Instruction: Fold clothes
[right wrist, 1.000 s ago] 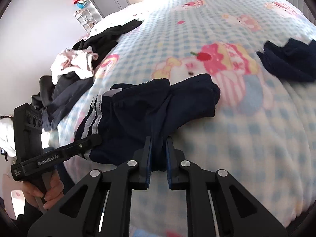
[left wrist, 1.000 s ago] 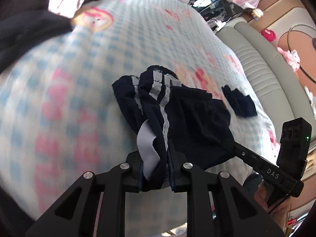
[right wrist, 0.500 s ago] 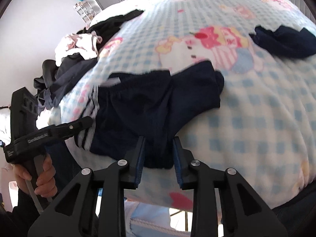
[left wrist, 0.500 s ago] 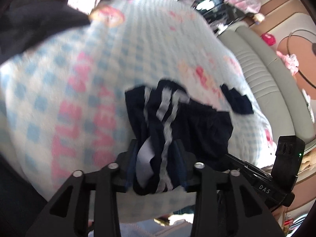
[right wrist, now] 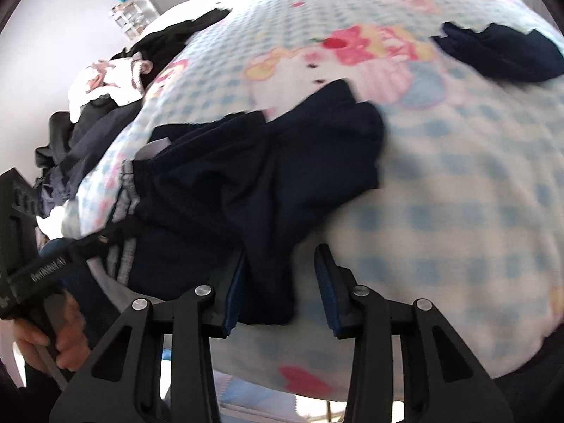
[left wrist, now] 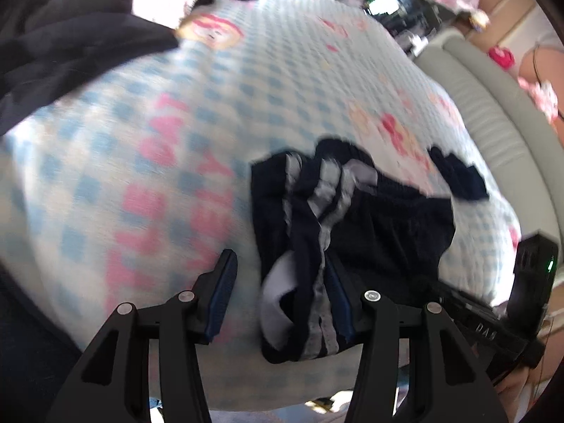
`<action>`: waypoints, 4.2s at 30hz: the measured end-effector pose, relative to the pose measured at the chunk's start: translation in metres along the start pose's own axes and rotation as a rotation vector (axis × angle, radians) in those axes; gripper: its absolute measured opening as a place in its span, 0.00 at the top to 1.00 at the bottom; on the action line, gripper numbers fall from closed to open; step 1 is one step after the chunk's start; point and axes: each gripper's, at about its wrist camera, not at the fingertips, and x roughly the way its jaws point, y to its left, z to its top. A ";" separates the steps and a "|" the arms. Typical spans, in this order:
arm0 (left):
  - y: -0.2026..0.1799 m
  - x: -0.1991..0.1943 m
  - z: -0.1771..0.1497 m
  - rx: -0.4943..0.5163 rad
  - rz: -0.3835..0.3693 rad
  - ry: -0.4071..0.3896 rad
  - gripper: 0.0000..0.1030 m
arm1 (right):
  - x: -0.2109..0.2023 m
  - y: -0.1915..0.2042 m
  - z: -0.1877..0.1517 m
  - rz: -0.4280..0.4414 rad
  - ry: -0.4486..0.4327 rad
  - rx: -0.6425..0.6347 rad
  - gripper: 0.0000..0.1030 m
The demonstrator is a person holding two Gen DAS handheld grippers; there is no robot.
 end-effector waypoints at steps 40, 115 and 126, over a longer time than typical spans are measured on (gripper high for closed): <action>0.001 0.008 -0.008 0.003 -0.078 0.033 0.48 | -0.024 -0.002 -0.006 -0.028 -0.054 -0.001 0.53; -0.046 0.039 -0.011 0.116 -0.008 0.023 0.83 | 0.015 0.015 0.031 0.183 -0.039 0.049 0.79; -0.123 0.018 0.003 0.235 -0.094 0.019 0.86 | -0.047 -0.010 0.041 0.172 -0.161 0.063 0.91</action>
